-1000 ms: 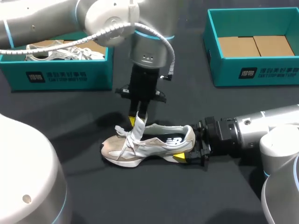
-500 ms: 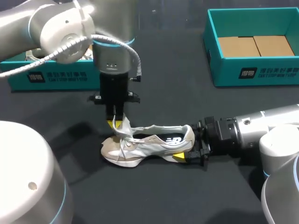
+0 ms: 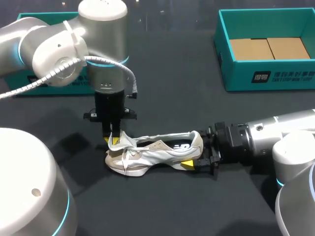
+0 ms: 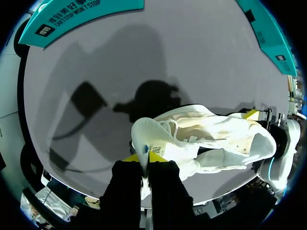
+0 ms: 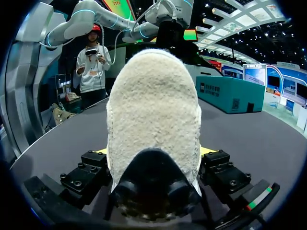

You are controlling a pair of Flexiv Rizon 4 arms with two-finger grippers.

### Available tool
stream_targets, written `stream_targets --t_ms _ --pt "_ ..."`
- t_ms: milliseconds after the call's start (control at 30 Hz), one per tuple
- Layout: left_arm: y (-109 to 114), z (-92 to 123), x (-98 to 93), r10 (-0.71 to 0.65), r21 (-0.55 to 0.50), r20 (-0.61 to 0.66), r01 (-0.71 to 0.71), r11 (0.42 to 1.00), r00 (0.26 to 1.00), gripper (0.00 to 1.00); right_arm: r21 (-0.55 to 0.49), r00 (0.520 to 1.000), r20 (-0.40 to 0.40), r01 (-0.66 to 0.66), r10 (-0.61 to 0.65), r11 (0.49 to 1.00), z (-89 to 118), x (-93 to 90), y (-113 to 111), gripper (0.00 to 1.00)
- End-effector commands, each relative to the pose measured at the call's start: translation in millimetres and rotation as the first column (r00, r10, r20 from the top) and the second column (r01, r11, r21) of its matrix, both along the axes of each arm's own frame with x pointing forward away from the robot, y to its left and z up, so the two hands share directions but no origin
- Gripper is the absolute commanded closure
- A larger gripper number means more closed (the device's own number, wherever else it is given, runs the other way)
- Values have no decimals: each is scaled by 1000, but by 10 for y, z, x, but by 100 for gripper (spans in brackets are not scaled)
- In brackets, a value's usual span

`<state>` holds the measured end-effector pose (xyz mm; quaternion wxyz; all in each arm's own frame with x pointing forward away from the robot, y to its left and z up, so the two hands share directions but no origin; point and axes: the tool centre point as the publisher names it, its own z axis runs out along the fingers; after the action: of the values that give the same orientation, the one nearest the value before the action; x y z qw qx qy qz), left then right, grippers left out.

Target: Take the shoe out of the shoebox, open the shoe tongue, remove and reinsert the insole, then place the shoe into the shoebox

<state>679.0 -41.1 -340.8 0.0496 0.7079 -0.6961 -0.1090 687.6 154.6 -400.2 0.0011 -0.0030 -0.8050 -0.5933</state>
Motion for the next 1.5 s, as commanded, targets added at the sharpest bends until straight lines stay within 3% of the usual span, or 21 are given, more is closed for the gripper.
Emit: stream_targets --t_ms 33,167,367,500,733,1067,1267,1367,1433,1467,1500 --pt "46 -74 33 -25 63 -26 27 998 999 89 -4 1000 1 2 -2 1000 -54 -9 -28 100" --pt "107 -30 22 -37 83 -33 39 996 999 66 -4 1000 1 2 -2 1000 -54 -9 -28 100" --pt "158 -21 -34 -43 116 -31 47 992 999 57 -4 1000 1 2 -2 1000 -54 -9 -28 100" --pt "171 65 -96 -13 80 -39 16 997 999 56 -4 1000 1 2 -2 1000 -54 -9 -28 100" --pt "30 520 -185 -55 -63 -21 53 997 998 52 -4 1000 1 2 -2 1000 -54 -9 -28 100" --pt "-407 1120 -241 -312 -195 -12 304 932 950 53 -4 1000 1 2 -2 1000 -54 -9 -28 100" --pt "-692 1292 -302 -517 -224 18 507 832 856 56 -4 1000 1 2 -2 1000 -54 -9 -28 100" --pt "-819 1355 -313 -632 -219 39 624 750 774 60 -4 1000 1 2 -2 1000 -54 -9 -28 100" --pt "-878 1398 -324 -721 -211 43 711 670 692 95 -4 1000 1 2 -2 1000 -54 -9 -28 100" --pt "-897 1417 -327 -772 -191 37 762 618 635 100 -4 1000 1 2 -2 1000 -54 -9 -28 100" --pt "-930 1440 -312 -847 -149 4 838 525 532 100 -4 1000 1 2 -2 1000 -54 -9 -28 100"
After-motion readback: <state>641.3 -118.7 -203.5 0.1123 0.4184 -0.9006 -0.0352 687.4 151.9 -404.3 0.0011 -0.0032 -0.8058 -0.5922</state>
